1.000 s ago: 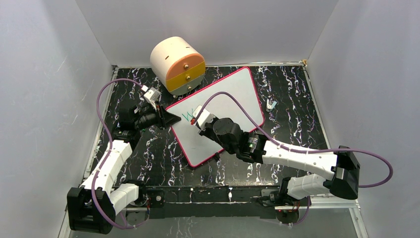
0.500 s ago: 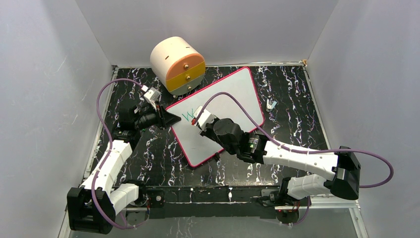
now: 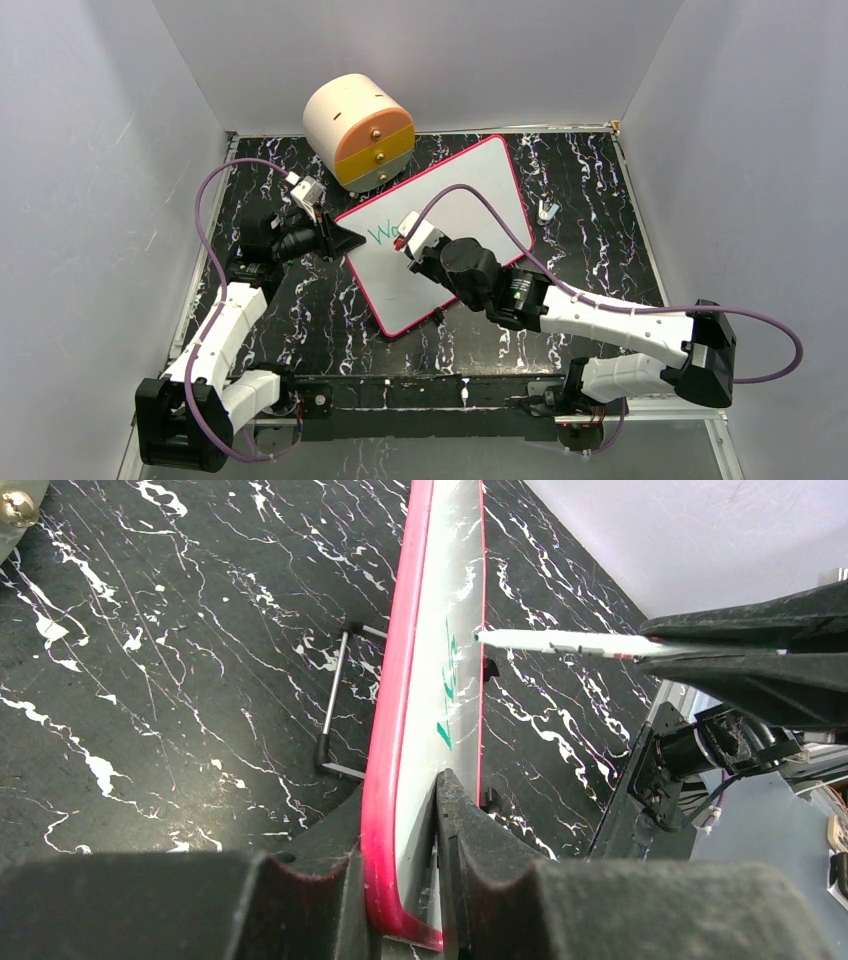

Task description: Write a sentence on the whiteboard

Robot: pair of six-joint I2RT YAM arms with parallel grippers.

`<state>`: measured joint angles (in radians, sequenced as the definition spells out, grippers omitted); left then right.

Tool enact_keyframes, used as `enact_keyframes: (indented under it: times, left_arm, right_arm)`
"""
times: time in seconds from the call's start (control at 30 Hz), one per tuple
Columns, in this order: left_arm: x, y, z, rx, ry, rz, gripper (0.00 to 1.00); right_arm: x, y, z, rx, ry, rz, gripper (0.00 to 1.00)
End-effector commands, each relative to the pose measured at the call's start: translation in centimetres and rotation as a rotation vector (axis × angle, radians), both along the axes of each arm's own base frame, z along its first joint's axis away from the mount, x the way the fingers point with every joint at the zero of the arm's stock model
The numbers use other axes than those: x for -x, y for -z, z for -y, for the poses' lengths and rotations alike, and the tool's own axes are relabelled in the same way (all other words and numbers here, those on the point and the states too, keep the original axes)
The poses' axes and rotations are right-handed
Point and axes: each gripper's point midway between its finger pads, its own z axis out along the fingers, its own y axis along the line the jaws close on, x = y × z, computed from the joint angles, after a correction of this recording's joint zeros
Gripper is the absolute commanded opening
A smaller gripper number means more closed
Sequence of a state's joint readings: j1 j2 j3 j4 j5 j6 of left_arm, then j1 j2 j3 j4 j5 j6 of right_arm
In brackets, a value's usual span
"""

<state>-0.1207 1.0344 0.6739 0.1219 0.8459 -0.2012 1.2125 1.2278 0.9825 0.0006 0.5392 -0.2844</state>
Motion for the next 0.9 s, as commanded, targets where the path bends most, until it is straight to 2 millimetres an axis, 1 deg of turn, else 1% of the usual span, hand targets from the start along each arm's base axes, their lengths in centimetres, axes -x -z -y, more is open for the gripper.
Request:
enact_keyframes:
  times: [0.0,0.3,0.87]
  left_arm:
    - [0.5,6.74,-2.02,-0.207,-0.046,-0.086,0.0]
    - [0.52,6.77,-1.98,-0.206,-0.043,-0.088,0.0]
    - [0.58,6.86,-1.94,-0.204,-0.04,-0.092,0.0]
  right_arm:
    - [-0.46,-2.95,0.42,-0.118,0.028,0.039,0.0]
    - [-1.19,-2.93,0.44,-0.134,0.041,0.043,0.0]
    - [-1.17,-2.85,-0.45,-0.155,0.006,0.029,0.0]
